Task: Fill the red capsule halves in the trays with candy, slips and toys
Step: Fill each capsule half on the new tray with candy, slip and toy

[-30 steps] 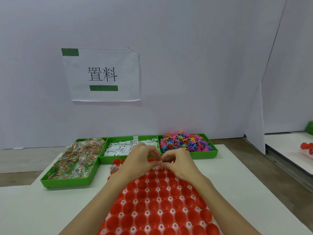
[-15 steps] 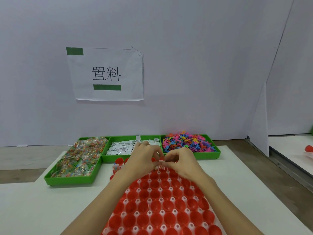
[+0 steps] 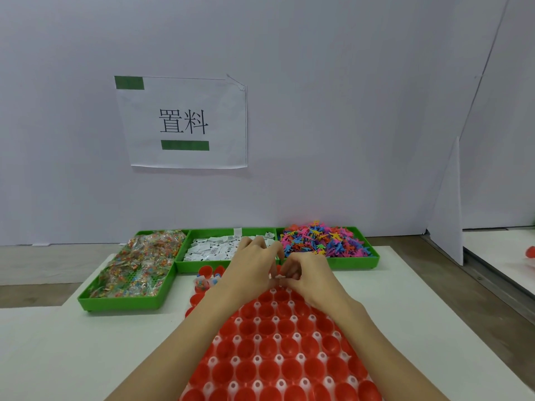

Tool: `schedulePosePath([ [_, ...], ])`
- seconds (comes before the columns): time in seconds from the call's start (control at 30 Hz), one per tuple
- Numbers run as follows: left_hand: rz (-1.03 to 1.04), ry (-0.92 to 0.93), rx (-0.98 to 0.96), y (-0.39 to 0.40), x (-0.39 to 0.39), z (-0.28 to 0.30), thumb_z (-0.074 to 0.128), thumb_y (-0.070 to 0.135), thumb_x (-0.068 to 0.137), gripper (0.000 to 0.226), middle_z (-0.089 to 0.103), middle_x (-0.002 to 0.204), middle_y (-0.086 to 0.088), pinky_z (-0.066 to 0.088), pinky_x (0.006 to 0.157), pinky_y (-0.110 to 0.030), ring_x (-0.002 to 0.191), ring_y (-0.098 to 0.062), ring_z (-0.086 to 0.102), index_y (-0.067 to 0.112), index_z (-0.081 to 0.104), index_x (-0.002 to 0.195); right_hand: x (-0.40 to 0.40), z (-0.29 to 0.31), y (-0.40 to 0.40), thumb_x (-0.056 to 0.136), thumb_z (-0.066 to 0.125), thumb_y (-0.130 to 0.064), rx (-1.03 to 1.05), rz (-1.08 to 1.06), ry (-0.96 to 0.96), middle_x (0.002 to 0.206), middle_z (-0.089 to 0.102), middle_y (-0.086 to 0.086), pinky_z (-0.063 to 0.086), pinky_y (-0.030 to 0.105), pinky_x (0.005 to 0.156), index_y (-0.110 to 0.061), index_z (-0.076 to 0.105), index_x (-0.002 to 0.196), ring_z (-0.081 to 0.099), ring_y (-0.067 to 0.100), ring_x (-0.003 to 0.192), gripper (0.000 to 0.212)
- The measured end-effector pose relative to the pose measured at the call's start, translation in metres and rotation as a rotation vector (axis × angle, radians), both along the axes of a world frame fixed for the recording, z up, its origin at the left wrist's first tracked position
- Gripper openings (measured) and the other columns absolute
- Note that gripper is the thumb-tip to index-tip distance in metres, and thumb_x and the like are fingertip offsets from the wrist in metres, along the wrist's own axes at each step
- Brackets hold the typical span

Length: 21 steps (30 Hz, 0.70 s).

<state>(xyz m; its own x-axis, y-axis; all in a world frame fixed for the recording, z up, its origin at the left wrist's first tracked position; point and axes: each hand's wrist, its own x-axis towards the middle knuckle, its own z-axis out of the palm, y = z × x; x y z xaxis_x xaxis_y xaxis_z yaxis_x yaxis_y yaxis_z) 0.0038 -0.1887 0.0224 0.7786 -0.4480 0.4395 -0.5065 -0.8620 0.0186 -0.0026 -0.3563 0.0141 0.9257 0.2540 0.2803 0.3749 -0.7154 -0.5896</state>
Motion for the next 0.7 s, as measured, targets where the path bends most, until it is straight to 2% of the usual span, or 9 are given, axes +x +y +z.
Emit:
schedulePosePath([
  [0.23,0.041,0.068,-0.002,0.0007,0.0043,0.0045,0.073,0.034,0.089,0.026,0.076,0.092,0.014,0.023,0.093,-0.028,0.107,-0.01,0.049,0.029,0.064,0.112,-0.0011,-0.0001,0.0013,0.081,0.085,-0.015,-0.058,-0.005,-0.005,0.077,0.067,-0.011,0.047,0.009,0.063,-0.027,0.067,0.075,0.06,0.0,0.07,0.022],
  [0.37,0.078,0.017,0.048,-0.0039,0.0024,0.0038,0.069,0.035,0.088,0.018,0.072,0.094,0.011,0.023,0.095,-0.028,0.108,-0.012,0.05,0.032,0.068,0.105,0.0008,0.0051,-0.0025,0.083,0.083,-0.02,-0.066,0.024,0.051,0.083,0.073,-0.01,0.05,0.013,0.07,-0.021,0.079,0.086,0.063,0.001,0.075,0.005],
  [0.5,0.101,0.001,0.083,-0.0071,0.0021,0.0043,0.071,0.036,0.086,0.021,0.07,0.098,0.009,0.025,0.098,-0.031,0.108,-0.014,0.049,0.031,0.067,0.106,0.0043,0.0066,-0.0049,0.089,0.077,-0.019,-0.085,0.03,0.049,0.084,0.074,-0.012,0.042,0.005,0.063,-0.021,0.082,0.094,0.06,-0.004,0.072,0.008],
  [0.7,0.088,0.0,0.065,-0.0072,0.0005,0.0036,0.07,0.033,0.088,0.028,0.07,0.101,0.011,0.022,0.091,-0.029,0.11,-0.014,0.045,0.028,0.064,0.115,0.0061,0.0051,-0.002,0.088,0.078,-0.024,-0.082,0.022,-0.009,0.084,0.075,-0.012,0.038,0.005,0.065,-0.023,0.083,0.092,0.055,-0.008,0.067,0.007],
])
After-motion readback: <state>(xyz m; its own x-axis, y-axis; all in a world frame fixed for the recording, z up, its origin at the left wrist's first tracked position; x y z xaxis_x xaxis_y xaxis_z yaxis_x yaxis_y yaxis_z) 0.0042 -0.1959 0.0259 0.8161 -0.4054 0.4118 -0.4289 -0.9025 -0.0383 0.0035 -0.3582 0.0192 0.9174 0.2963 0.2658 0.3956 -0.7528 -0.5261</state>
